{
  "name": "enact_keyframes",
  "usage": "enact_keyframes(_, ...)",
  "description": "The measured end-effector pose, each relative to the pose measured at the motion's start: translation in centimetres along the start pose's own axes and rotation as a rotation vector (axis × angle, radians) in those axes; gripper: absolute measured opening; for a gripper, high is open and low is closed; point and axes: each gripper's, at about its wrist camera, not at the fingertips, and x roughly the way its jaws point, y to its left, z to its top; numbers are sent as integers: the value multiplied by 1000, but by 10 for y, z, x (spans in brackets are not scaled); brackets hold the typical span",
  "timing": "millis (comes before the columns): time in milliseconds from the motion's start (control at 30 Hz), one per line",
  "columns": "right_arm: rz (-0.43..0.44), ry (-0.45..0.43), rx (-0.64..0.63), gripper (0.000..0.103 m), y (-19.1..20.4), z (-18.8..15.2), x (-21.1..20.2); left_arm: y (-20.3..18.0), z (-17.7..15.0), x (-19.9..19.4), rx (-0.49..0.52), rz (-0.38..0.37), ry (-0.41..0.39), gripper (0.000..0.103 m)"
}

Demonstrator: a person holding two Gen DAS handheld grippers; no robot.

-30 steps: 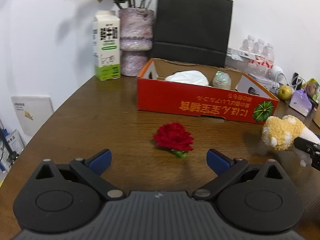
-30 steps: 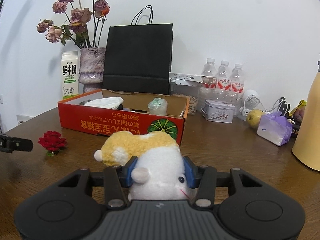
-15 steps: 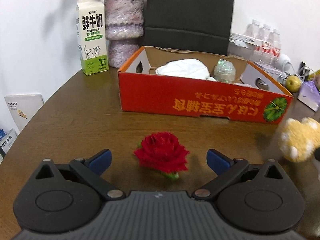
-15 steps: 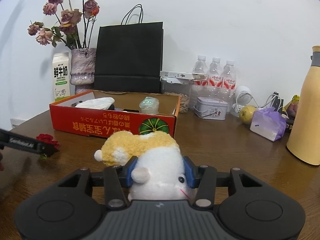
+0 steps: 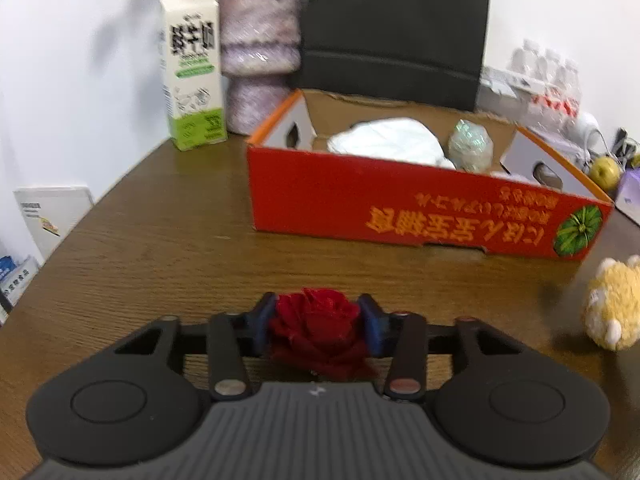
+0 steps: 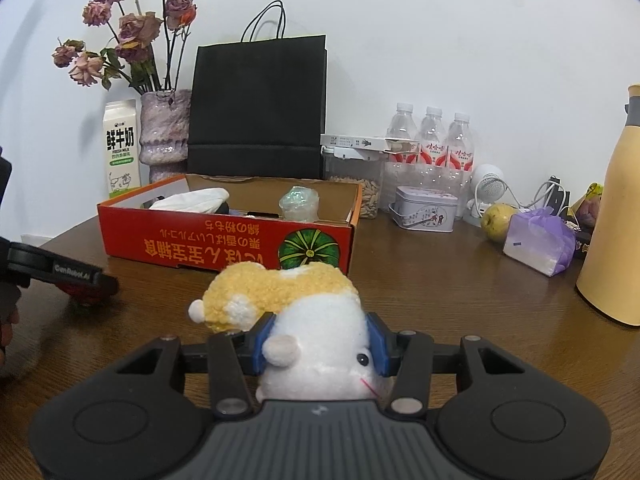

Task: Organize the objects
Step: 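Grasp the red rose from the table with the left tool, then carry the red rose and plush toy toward the box with both tools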

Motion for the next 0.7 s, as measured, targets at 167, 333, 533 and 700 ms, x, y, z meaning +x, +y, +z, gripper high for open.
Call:
enact_keyframes(167, 2, -5, 2, 47, 0, 0, 0, 2, -2, -11, -17, 27, -39, 35)
enact_keyframes(333, 6, -13, 4, 47, 0, 0, -1, -1, -7, -28, -12, 37, -74, 35)
enact_keyframes(533, 6, -34, -2, 47, 0, 0, -5, -12, -20, -56, 7, 24, -124, 34)
enact_keyframes(700, 3, -59, -17, 47, 2, 0, -9, -22, -31, -73, 21, 23, -148, 34)
